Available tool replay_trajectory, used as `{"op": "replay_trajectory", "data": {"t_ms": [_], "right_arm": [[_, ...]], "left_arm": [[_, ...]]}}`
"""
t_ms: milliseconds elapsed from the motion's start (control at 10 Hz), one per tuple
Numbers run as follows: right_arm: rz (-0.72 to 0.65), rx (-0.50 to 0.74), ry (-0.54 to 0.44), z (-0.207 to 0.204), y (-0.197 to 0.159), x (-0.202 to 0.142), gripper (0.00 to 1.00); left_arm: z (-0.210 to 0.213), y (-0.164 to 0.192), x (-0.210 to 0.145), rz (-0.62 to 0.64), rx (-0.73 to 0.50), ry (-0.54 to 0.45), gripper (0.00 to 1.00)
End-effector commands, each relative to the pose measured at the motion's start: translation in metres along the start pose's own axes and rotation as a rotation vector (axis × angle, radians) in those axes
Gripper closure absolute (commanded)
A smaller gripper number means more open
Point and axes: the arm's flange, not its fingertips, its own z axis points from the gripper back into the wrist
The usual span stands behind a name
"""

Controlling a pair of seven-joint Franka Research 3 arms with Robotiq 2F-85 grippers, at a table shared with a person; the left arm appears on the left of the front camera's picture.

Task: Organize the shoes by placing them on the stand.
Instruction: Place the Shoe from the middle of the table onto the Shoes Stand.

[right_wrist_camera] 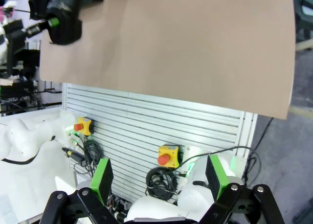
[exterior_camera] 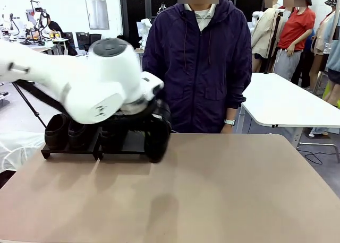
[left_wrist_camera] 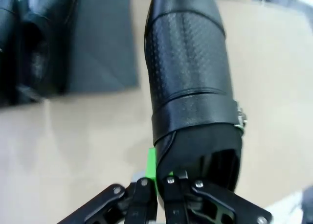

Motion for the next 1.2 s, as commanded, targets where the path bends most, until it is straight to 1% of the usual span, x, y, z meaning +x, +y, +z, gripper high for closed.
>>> {"op": "replay_trajectory", "data": {"t_ms": [0, 100, 200, 300, 400, 800, 900, 1100], "right_arm": [[0.024, 0.027, -0.002, 0.003, 0.002, 0.002, 0.00], [0.024, 0.027, -0.002, 0.003, 0.002, 0.002, 0.00], [0.024, 0.027, -0.002, 0.003, 0.002, 0.002, 0.00], [0.024, 0.027, -0.002, 0.003, 0.002, 0.002, 0.00], [0.024, 0.027, -0.002, 0.003, 0.002, 0.002, 0.00], [0.024, 0.027, -0.002, 0.003, 0.002, 0.002, 0.00], [0.024, 0.027, -0.002, 0.003, 0.002, 0.002, 0.00], [0.024, 0.027, -0.002, 0.003, 0.002, 0.002, 0.00]], "left_arm": [[-0.017, 0.032, -0.017, 0.060, 0.040, -0.316, 1.00], [-0.024, 0.044, -0.017, 0.005, 0.049, -0.397, 1.00], [-0.028, 0.048, -0.017, -0.021, 0.048, -0.414, 1.00], [-0.025, 0.050, -0.016, 0.015, 0.023, -0.307, 1.00], [-0.003, 0.065, -0.006, -0.012, 0.001, -0.300, 1.00], [-0.003, 0.065, -0.006, -0.012, 0.001, -0.300, 1.00], [-0.013, 0.065, -0.014, -0.024, 0.009, -0.292, 1.00], [-0.027, 0.082, 0.016, 0.032, -0.029, -0.250, 1.00]]}}
